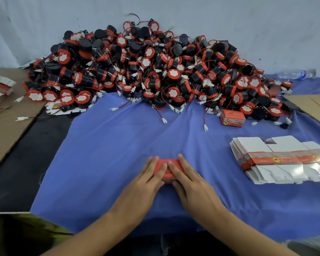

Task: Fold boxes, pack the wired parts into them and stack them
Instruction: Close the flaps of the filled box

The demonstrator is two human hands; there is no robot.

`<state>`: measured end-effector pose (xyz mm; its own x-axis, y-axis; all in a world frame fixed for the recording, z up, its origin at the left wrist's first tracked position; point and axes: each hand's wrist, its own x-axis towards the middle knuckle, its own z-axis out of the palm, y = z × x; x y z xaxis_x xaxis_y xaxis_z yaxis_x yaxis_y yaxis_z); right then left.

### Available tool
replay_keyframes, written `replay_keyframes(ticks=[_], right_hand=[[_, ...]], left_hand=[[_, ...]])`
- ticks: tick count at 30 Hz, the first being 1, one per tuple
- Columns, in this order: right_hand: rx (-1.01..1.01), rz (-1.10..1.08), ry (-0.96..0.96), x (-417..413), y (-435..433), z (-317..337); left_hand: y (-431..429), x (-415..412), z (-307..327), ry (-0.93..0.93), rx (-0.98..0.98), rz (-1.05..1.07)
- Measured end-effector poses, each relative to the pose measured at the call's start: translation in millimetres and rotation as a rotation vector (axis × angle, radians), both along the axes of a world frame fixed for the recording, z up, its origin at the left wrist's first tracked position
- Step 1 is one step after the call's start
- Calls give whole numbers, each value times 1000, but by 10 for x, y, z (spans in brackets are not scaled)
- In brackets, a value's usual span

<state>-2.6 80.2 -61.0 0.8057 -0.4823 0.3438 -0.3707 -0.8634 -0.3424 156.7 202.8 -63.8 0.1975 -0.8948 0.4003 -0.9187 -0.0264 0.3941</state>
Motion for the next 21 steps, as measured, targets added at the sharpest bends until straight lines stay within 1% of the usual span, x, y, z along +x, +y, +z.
replay_keyframes(ticks=[2,3,5,6,7,9,12,14,17,19,21], right_hand=[[169,-72,-80,7,61,-12],[291,-114,-181,17,93,2],[603,-219,-435,50,140,94],[702,-260,-505,52,127,143],[720,-283,-533,38,89,192],[641,-302,-502,-32,-34,360],[487,-338,-419,-143,-395,648],[417,-400,-417,-192,-694,832],[366,-486,-417,-231,-1176,1056],[351,-548,-320,-258,-1523,1149],[416,-588,-220,-293,-1884,1199]], left_hand=[[-29,-32,21,397,-10,89],[-54,-50,25,554,-63,144],[-129,-112,59,823,-182,205],[-182,-162,86,899,-224,195],[-247,-210,124,936,-254,168],[-415,-289,245,958,-305,155],[-795,-338,457,911,-365,215],[-1098,-394,597,879,-387,218],[-1621,-495,763,867,-418,164],[-2002,-534,811,857,-408,102],[-2397,-545,799,844,-335,52]])
